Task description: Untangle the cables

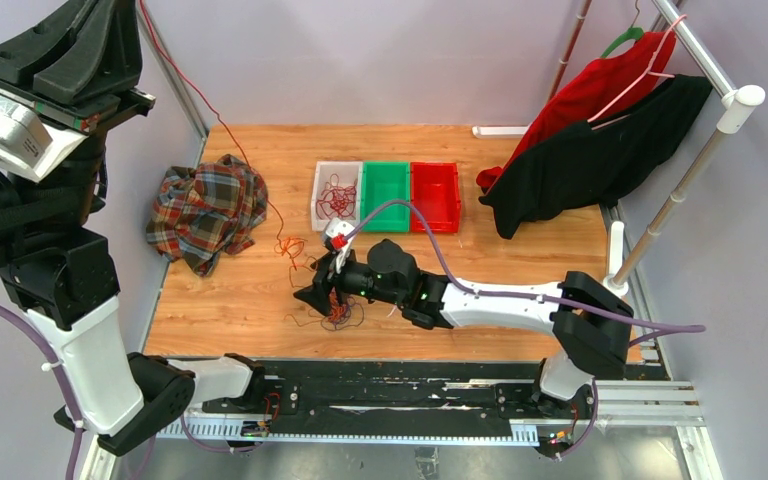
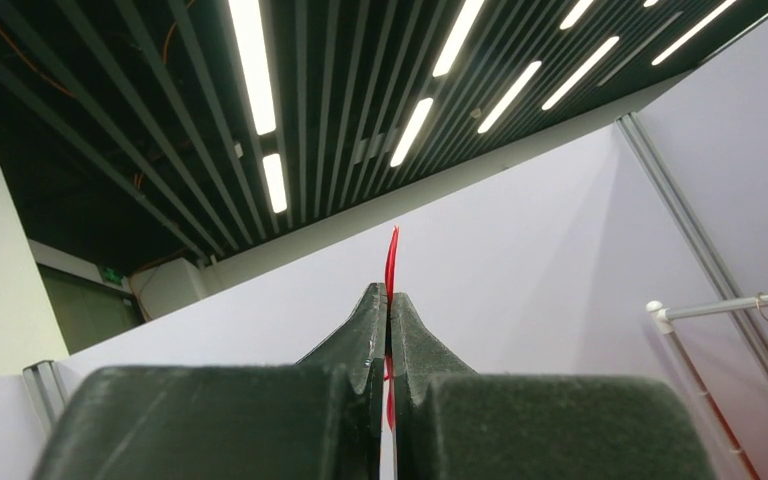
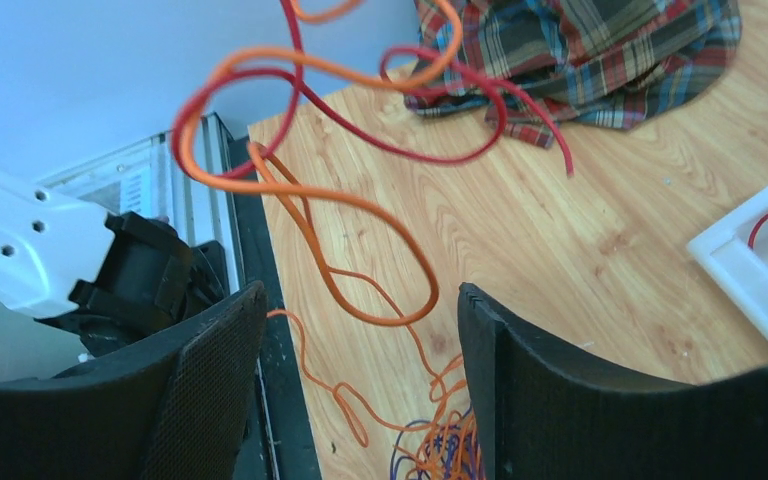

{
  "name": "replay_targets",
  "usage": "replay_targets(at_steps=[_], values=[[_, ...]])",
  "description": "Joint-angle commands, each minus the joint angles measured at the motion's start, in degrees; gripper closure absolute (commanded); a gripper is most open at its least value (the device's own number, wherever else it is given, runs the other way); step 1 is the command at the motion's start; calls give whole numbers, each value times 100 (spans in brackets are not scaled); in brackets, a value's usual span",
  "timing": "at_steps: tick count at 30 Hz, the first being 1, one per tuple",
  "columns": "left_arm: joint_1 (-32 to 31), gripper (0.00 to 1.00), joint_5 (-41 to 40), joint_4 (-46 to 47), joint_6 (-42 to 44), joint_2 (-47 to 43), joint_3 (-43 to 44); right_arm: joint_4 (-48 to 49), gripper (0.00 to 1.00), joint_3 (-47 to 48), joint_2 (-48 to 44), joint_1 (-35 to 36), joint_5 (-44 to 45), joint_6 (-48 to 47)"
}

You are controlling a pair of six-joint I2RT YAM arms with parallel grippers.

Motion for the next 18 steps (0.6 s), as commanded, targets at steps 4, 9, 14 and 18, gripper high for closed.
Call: replay_targets(at_steps=[4,9,14,18], values=[[-28,100,53,33,32,8,45,392,34,428,143,63,-48,72],[-22,100,43,21,51,51,109,595,37,738,494,63,-94,282],[-20,100,20,-2,85,83,184,646,61,845,727,54,102,471],[-20,100,-28,13,173,66,196,681,95,582,634,5,243,631]])
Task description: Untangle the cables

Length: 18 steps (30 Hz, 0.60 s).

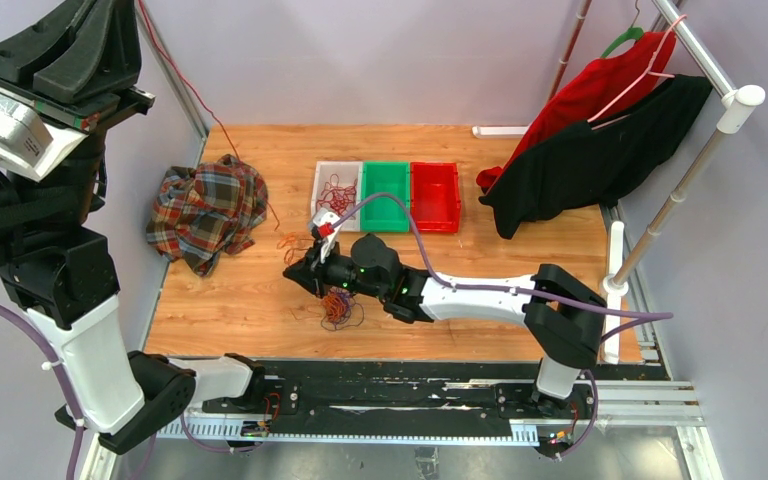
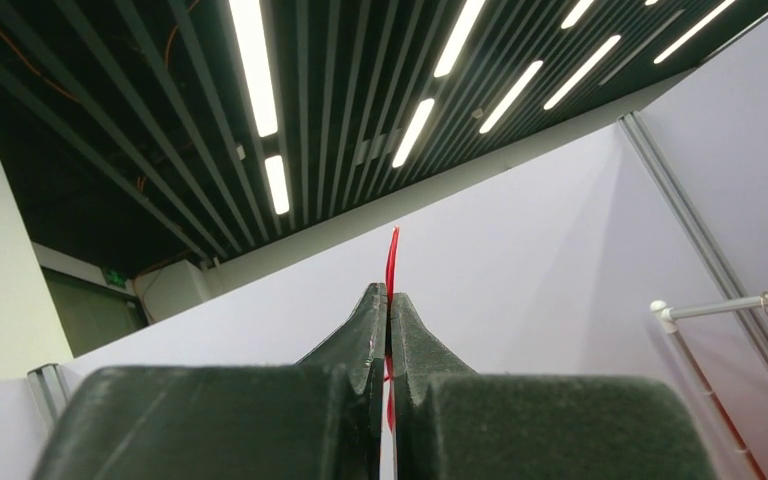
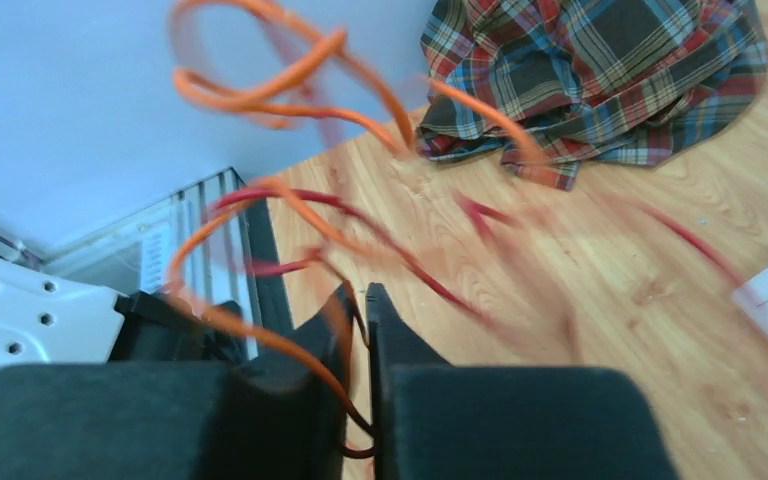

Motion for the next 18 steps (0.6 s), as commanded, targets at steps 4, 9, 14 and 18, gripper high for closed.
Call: replay_targets(at_steps=[4,9,14,18], values=[[-20,100,-124,147,320,38,128,164,99,-524,-232,-71,217,259],[-20,100,-755,695,810,129,141,-298,100,-1457,-1042,-204,512,8],[-22,100,-1304,1219,1281,476,611,-1176,99,-2285,-1875,-392,1114,-521],[-27,99,-1499,1758,1447,634,701,-1443,99,-2922,-2133,-745,1282,-410]])
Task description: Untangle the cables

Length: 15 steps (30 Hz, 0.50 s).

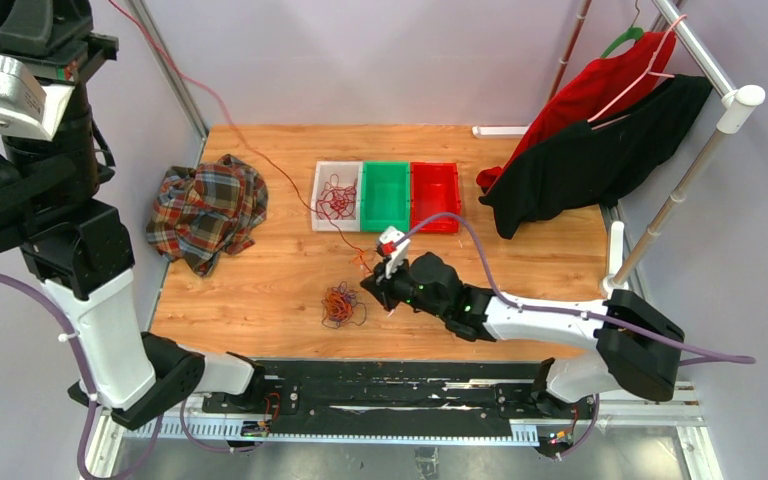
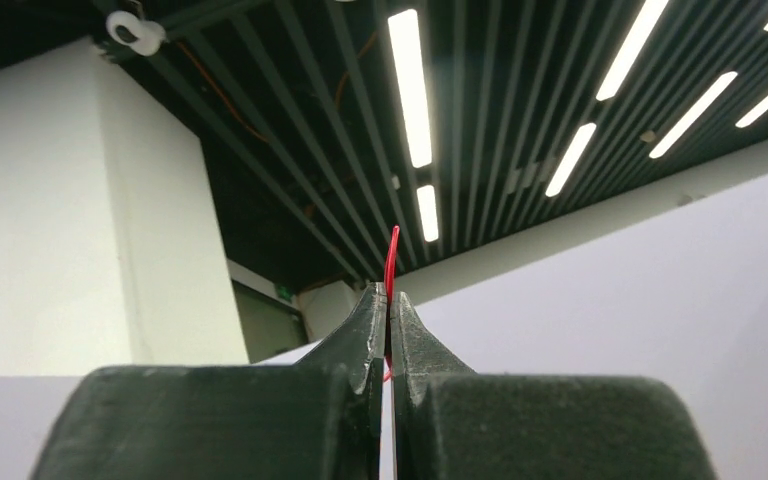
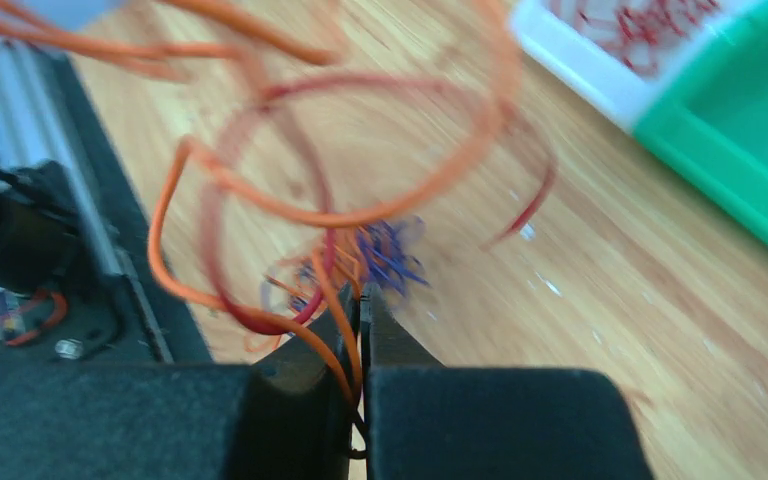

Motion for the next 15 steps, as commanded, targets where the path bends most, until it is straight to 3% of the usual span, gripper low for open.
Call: replay_targets(at_steps=[1,10,15], values=[[-20,99,-579,971,404,179,237,-635,99,-768,-153,-435,493,-41],[-23,99,-1007,1585,792,370,400,-411,99,-1493,424,-833,726,859],[-19,99,-813,1558,631,159,-2,-395,99,-1472,513,-848,718,929]])
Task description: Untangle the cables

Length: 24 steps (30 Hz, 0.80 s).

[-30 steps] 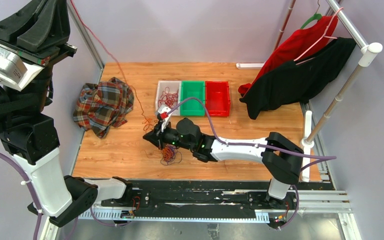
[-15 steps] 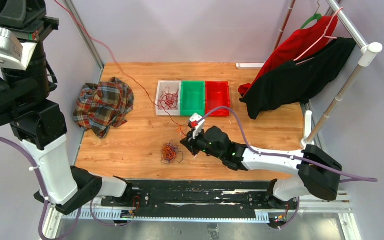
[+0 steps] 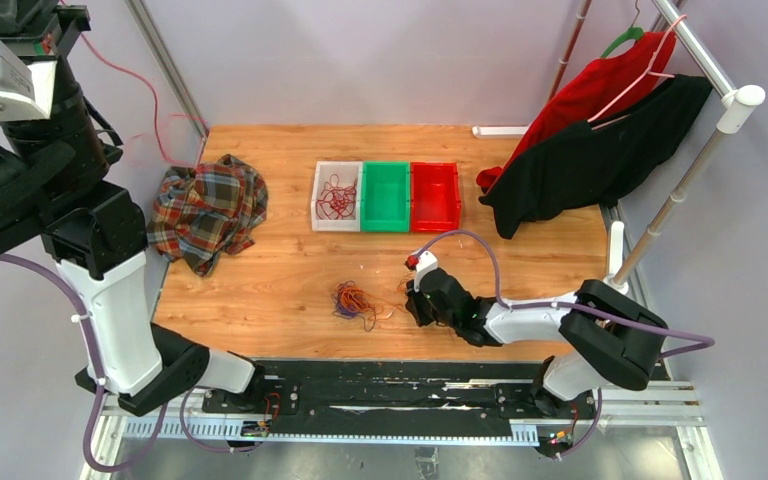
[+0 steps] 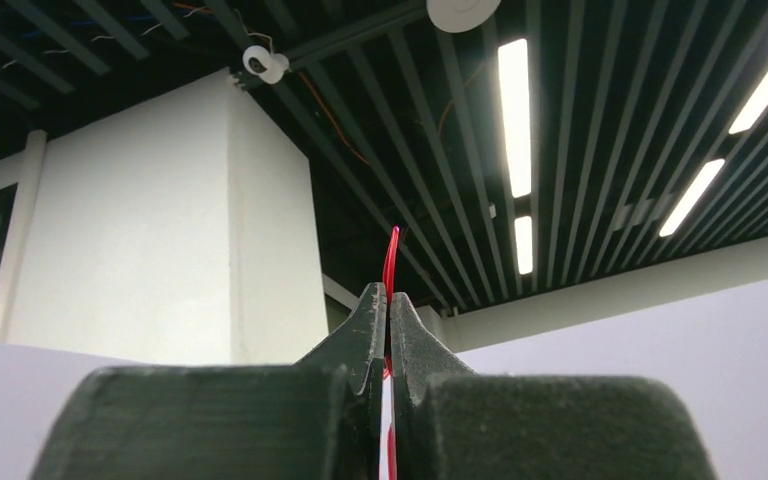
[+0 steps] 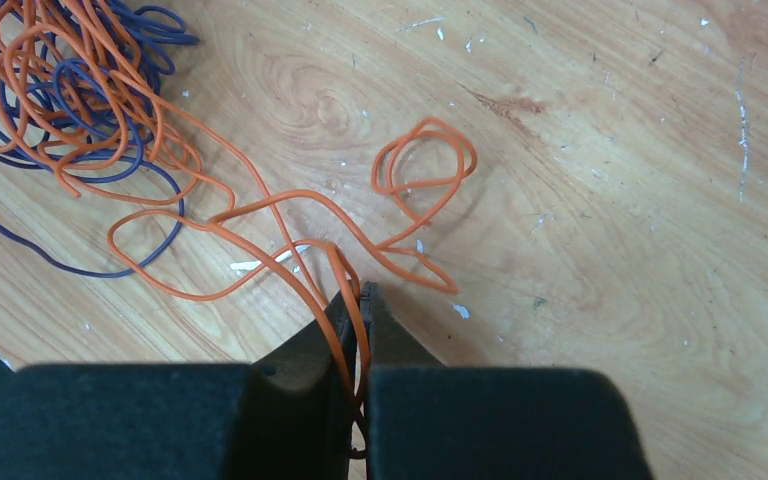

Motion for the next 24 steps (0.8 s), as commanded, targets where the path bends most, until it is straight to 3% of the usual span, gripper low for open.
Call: replay_targets(at_steps=[1,7,10,13,14,24], values=[[-19,100,131,279,-84,-321,-481,5,99,14,13,-62,93,188],[-22,100,699,204,-428,-1070,-2190,-361,95,337,-603,-58,-127,-79],[-20,100,649,-9,-413,-1130,-2510,-524,71,431,-1040,-62,-176,-229],[-23,100,679,-121,-366,-1159,-2833,-703,40,504,-1467,-62,-101,-340],[-21,100,702,-131,-355,-1178,-2958,-756,37,550,-1562,-66,-51,-359],[-24,100,890,-200,-109,-984,-3779,-903,37,1135,-1719,-283,-82,-654]])
